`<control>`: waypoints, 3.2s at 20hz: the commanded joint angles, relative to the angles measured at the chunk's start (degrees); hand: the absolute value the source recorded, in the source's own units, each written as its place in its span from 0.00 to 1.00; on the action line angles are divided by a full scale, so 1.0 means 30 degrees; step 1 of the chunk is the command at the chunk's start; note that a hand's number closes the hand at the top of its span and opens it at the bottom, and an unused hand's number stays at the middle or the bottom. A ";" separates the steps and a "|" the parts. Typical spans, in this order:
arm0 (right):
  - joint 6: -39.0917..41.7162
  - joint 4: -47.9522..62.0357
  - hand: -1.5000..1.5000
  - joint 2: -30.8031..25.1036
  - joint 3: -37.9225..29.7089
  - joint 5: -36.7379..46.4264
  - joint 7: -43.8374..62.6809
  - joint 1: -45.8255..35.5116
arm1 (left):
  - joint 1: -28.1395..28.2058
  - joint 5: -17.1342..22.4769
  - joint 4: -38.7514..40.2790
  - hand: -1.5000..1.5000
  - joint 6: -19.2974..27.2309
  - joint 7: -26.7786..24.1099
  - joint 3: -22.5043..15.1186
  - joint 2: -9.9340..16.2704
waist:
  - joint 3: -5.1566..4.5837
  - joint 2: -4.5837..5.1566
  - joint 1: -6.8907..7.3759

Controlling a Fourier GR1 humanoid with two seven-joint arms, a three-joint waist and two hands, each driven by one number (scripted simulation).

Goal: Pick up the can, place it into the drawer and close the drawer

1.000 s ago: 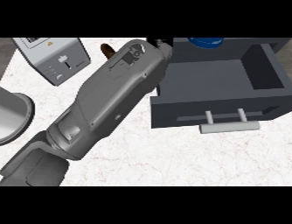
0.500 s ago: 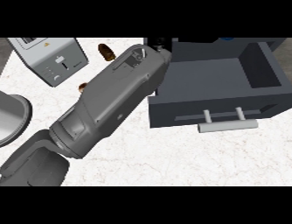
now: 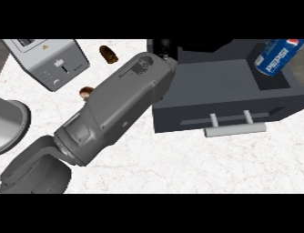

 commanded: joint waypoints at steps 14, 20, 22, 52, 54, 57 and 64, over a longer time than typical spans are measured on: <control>0.1760 -0.1247 0.00 -0.2026 -0.0732 0.3619 -0.3033 -0.1820 | -0.0384 0.2283 0.0110 0.00 -0.0099 -0.2216 -0.0127 0.0000 | -0.0011 0.0093 0.0270; 0.1946 -0.1938 0.00 -0.1307 0.1274 0.7771 -0.4347 -0.2926 | -0.0423 0.2761 -0.0041 0.00 0.0134 -0.3596 -0.0196 0.0000 | -0.0015 0.0065 0.0638; 0.1893 -0.1907 0.00 -0.1064 0.2509 1.0393 -0.4910 -0.3668 | -0.1116 0.2850 -0.0332 0.00 0.0372 -0.3241 -0.0269 0.0000 | -0.0010 0.0067 0.1015; -0.6343 1.5946 0.00 -0.2296 1.3850 3.1400 -0.7631 -1.5116 | 0.1424 0.0972 -0.3830 0.00 0.1183 -0.0354 -0.0380 0.2455 | -0.0044 -0.0360 0.2686; -0.7538 1.7668 0.00 -0.1705 1.3811 3.2056 -0.7312 -1.5961 | 0.1390 0.1074 -0.4807 0.00 0.0609 0.0801 -0.0155 0.4085 | -0.0045 -0.0387 0.2847; -0.8905 2.0712 0.00 -0.2035 1.2631 3.1691 -0.8428 -1.7242 | 0.2472 0.0535 -0.6073 0.00 0.1122 0.0843 -0.0281 0.4344 | -0.0037 -0.0381 0.2643; -1.3113 2.7257 0.00 -0.2360 1.1618 3.2918 -0.9619 -1.8864 | 0.2852 -0.0180 -0.7815 0.00 0.1485 0.2341 -0.0317 0.5770 | -0.0016 -0.0261 0.2757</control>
